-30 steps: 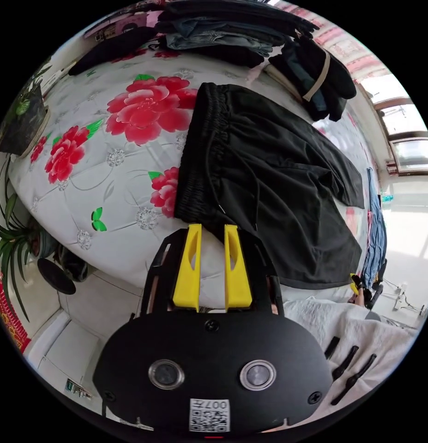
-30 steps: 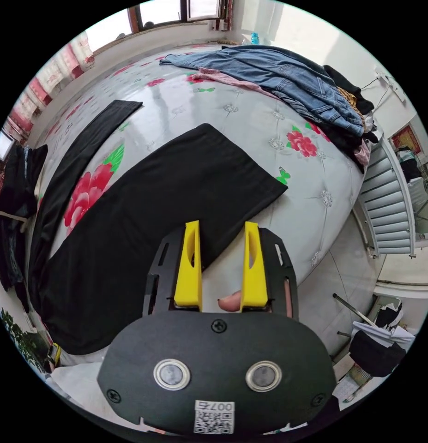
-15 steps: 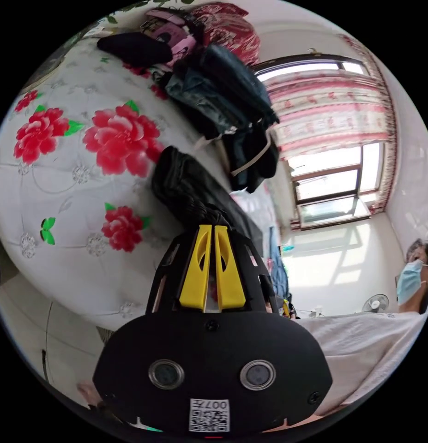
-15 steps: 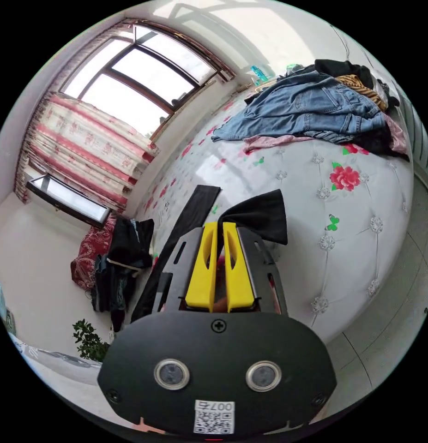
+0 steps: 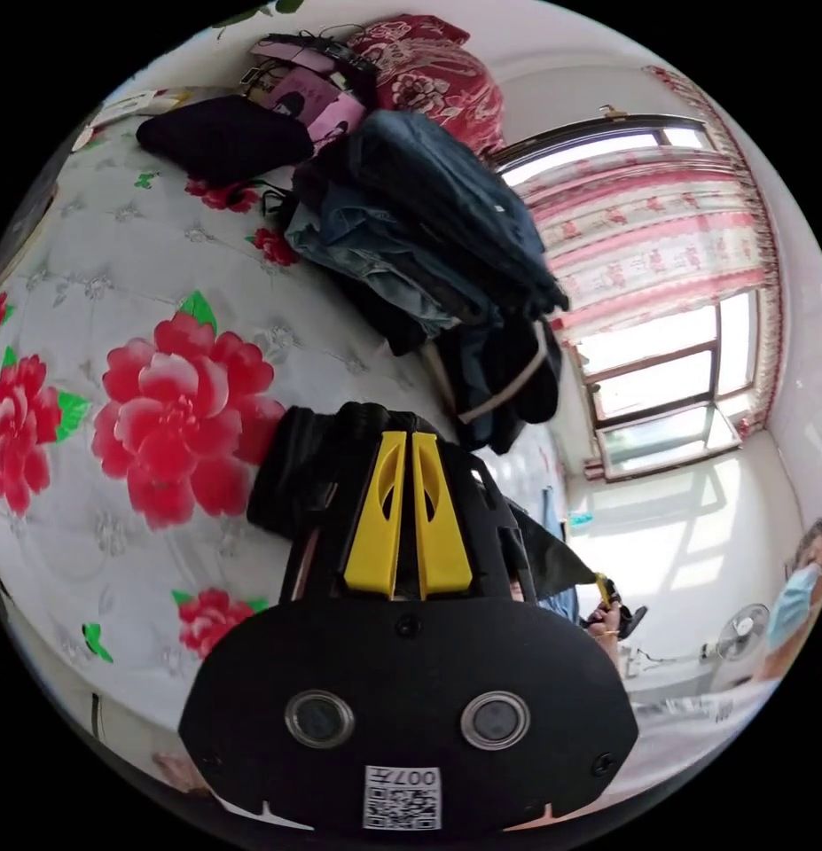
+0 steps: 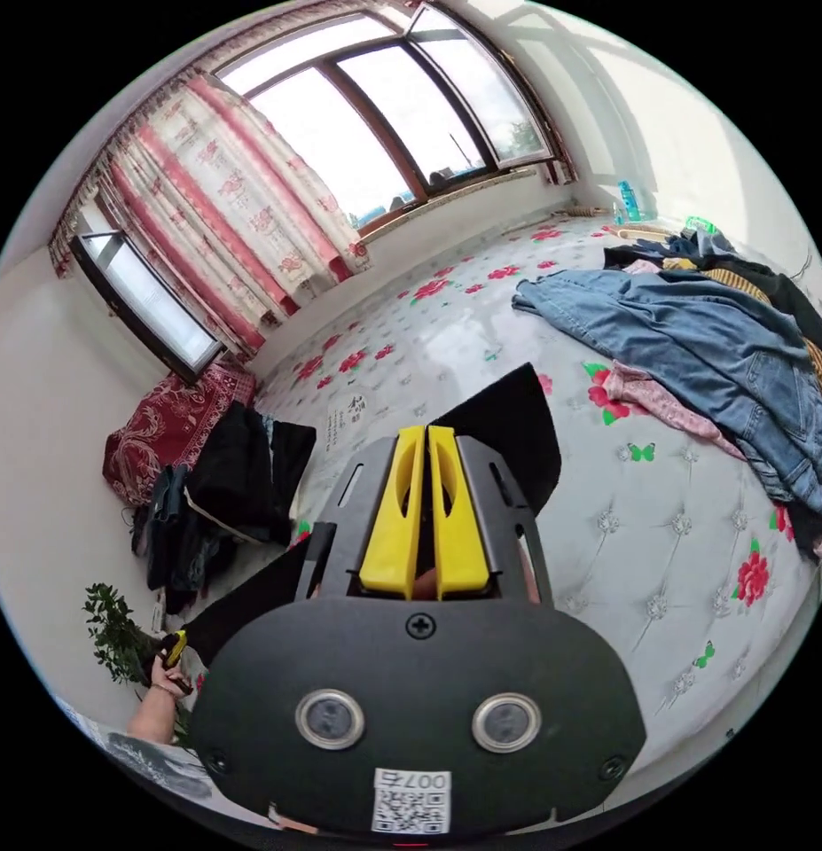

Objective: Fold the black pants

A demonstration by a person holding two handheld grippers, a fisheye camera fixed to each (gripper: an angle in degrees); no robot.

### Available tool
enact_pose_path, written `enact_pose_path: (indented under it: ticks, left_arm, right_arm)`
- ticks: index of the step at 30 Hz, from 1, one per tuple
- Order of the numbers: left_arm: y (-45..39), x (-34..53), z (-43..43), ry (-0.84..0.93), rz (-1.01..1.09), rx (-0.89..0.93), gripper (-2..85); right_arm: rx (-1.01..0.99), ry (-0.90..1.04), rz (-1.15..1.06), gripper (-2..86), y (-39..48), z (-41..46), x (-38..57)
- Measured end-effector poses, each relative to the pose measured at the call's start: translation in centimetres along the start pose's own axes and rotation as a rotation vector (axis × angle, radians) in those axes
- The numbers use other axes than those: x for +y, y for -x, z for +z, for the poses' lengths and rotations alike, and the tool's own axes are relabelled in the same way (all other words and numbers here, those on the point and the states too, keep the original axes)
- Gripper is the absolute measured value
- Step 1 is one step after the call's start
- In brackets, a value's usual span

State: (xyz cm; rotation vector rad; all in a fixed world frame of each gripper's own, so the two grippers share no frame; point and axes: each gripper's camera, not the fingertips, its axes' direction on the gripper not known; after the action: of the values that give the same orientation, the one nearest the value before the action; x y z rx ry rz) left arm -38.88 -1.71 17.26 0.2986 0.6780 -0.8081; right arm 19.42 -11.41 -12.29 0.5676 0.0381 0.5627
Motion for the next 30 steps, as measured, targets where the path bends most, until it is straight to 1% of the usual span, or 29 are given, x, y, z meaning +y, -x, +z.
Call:
enact_pose_path:
  ticks: [1, 2, 3, 4, 5, 6, 8, 12, 13, 15, 17, 18, 19, 20, 21, 22, 23, 25, 27, 29, 30]
  left_arm:
    - [0.1, -1.2, 2.5, 0.031, -0.008, -0.046, -0.9]
    - [0.1, -1.7, 3.6, 0.058, -0.018, -0.073, -0.9]
    - [0.3, -2.2, 5.7, 0.115, -0.046, -0.137, -0.9]
    - [0.3, -2.4, 7.0, 0.148, -0.062, -0.167, -0.8]
    - [0.1, -2.3, 7.3, 0.143, -0.049, -0.167, -0.8]
    - [-0.5, -2.1, 7.5, 0.122, -0.003, -0.168, -0.8]
    - [-1.2, -1.4, 7.7, 0.136, 0.039, -0.182, -0.6]
    - [-5.4, 0.6, 6.6, 0.144, 0.287, -0.283, 0.9]
    - [-6.9, 1.2, 6.4, 0.132, 0.362, -0.311, 2.8]
    - [-8.5, 1.9, 7.0, 0.136, 0.444, -0.349, 6.8]
    - [-9.4, 2.4, 9.1, 0.208, 0.478, -0.393, 9.7]
    - [-9.7, 2.8, 10.9, 0.264, 0.481, -0.443, 10.9]
    - [-9.9, 3.3, 12.8, 0.309, 0.500, -0.523, 10.5]
    - [-10.2, 3.7, 13.7, 0.318, 0.529, -0.578, 10.2]
    - [-11.4, 5.1, 15.1, 0.299, 0.649, -0.703, 9.0]
    - [-12.7, 6.9, 16.5, 0.290, 0.813, -0.782, 6.9]
    - [-13.3, 7.8, 17.0, 0.293, 0.880, -0.812, 5.5]
    - [-14.8, 9.8, 18.7, 0.327, 0.997, -0.941, 0.7]
    - [-15.2, 9.9, 18.6, 0.343, 0.982, -0.936, -0.3]
    - [-15.2, 9.2, 17.5, 0.338, 0.905, -0.864, -0.7]
    - [-15.2, 8.6, 16.3, 0.321, 0.849, -0.798, -0.8]
  right_arm:
    - [0.038, 0.049, -0.022, 0.7, 0.9, 3.5, -1.2]
    - [0.058, 0.086, -0.018, 0.9, 1.1, 5.0, -1.6]
    - [0.066, 0.140, -0.016, 1.6, 1.3, 7.7, -1.9]
    - [0.055, 0.188, -0.031, 2.5, 1.3, 9.7, -1.8]
    - [0.055, 0.212, -0.033, 3.0, 1.1, 10.6, -1.6]
    - [0.064, 0.254, -0.025, 3.9, 0.3, 11.9, -1.0]
    - [0.088, 0.285, -0.021, 5.2, -1.3, 13.0, 0.5]
    - [0.215, 0.348, -0.066, 7.5, -4.8, 14.6, 2.8]
    - [0.236, 0.357, -0.096, 8.0, -5.1, 15.2, 2.7]
    - [0.253, 0.365, -0.135, 8.3, -5.1, 16.3, 2.2]
    - [0.267, 0.388, -0.153, 8.1, -5.1, 18.0, 1.8]
    - [0.285, 0.438, -0.158, 7.5, -5.2, 19.7, 1.8]
    - [0.368, 0.417, -0.182, 6.3, -4.8, 20.6, 2.2]
    - [0.428, 0.392, -0.217, 5.3, -4.3, 20.7, 2.6]
    - [0.498, 0.389, -0.279, 3.6, -3.7, 21.5, 3.3]
    - [0.536, 0.375, -0.325, 2.2, -3.1, 22.0, 3.8]
    - [0.546, 0.365, -0.338, 1.8, -2.9, 22.1, 4.0]
    - [0.548, 0.385, -0.345, 0.6, -2.9, 22.3, 3.9]
    - [0.497, 0.378, -0.298, 0.2, -3.6, 21.6, 3.1]
    - [0.418, 0.318, -0.249, 0.0, -4.1, 20.0, 2.1]
    - [0.387, 0.263, -0.250, 0.0, -3.8, 18.8, 1.4]
